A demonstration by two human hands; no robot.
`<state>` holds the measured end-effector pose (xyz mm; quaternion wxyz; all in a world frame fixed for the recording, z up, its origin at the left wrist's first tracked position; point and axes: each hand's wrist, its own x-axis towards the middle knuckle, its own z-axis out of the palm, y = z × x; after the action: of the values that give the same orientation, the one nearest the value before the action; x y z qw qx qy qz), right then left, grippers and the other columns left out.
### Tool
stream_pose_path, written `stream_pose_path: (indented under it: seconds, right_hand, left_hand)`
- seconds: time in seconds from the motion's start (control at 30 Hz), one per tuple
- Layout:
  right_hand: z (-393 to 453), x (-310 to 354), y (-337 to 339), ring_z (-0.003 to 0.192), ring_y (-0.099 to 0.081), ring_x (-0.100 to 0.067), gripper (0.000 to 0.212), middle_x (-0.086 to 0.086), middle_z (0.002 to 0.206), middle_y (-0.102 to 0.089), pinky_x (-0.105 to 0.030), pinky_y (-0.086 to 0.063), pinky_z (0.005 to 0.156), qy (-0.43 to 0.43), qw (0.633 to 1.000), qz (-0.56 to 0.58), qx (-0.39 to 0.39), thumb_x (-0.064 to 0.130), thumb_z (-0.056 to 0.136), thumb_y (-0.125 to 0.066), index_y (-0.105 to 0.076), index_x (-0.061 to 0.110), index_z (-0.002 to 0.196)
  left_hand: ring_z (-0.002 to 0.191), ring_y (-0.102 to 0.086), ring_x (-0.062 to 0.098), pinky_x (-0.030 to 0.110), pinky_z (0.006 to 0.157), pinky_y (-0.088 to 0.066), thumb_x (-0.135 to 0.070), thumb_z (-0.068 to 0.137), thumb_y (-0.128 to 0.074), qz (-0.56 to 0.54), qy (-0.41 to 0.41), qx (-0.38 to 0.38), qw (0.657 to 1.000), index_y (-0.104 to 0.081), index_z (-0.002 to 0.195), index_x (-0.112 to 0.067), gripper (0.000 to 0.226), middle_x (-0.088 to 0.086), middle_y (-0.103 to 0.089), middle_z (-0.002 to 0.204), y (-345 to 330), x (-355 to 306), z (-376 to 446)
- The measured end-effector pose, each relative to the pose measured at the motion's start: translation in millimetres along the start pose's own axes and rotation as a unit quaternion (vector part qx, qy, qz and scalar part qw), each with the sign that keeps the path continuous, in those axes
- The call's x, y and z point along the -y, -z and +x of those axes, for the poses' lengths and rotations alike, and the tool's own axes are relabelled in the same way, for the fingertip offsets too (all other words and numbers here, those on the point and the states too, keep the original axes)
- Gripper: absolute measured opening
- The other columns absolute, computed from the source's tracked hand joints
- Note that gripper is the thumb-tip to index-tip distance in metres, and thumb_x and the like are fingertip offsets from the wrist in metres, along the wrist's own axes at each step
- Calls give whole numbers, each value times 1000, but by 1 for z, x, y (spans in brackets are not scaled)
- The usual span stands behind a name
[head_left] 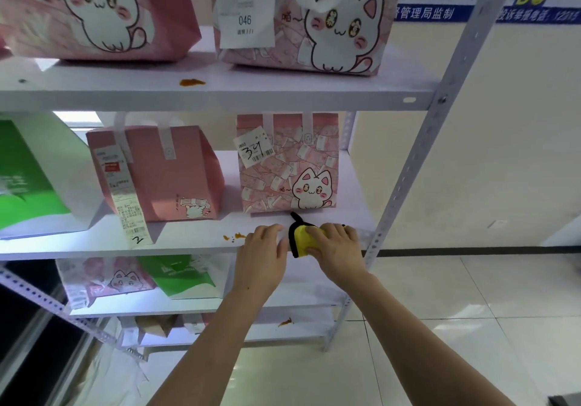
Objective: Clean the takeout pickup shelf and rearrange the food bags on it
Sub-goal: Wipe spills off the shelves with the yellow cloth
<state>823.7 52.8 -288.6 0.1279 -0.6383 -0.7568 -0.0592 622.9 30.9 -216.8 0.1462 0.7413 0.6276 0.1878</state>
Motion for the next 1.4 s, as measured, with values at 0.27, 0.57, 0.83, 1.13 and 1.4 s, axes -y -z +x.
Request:
stream_pose_path:
  seconds: [0.27, 0.57, 0.83, 1.13, 1.4]
  right_hand:
    - [-9, 32, 23, 93, -61, -27, 46, 0, 106, -68, -41, -43, 84, -38, 996, 38, -76, 53, 98, -54, -60, 25, 134]
    - [16, 119, 94, 102, -60, -27, 55, -3, 117, -63, -42, -52, 90, -38, 971, 180, -152, 55, 99, -46, -54, 19, 140]
    - [29, 186, 149, 99, -59, -20, 46, 0, 121, -59, -40, -56, 80, -42, 950, 197, -240, 48, 102, -54, -50, 22, 139]
    - [33, 236, 189, 96, -59, -20, 46, 0, 121, -58, -43, -57, 77, -57, 935, 183, -300, 45, 101, -59, -48, 23, 141]
    - [39, 271, 209, 101, -56, -18, 47, 0, 119, -58, -41, -54, 85, -25, 921, 196, -336, 40, 100, -61, -52, 17, 140]
  left_hand:
    - [128, -51, 26, 45, 103, -43, -36, 107, -43, -20, 6, -29, 999, -53, 142, -22, 38, 3, -54, 144, 33, 16, -3]
    - [119, -56, 23, 41, 95, -49, -34, 108, -41, -60, -79, -95, 991, -58, 137, -21, 36, 2, -58, 134, 116, 52, 1]
    - [123, -52, 20, 40, 101, -46, -43, 103, -35, -85, -132, -145, 977, -56, 137, -24, 44, -4, -57, 137, 188, 84, -2]
    - [125, -50, 17, 40, 102, -45, -44, 103, -31, -66, -187, -157, 968, -54, 136, -28, 43, -7, -54, 137, 248, 104, -7]
    - [119, -53, 16, 36, 99, -48, -38, 106, -41, -75, -173, -196, 962, -55, 134, -27, 33, -6, -57, 135, 277, 123, -17]
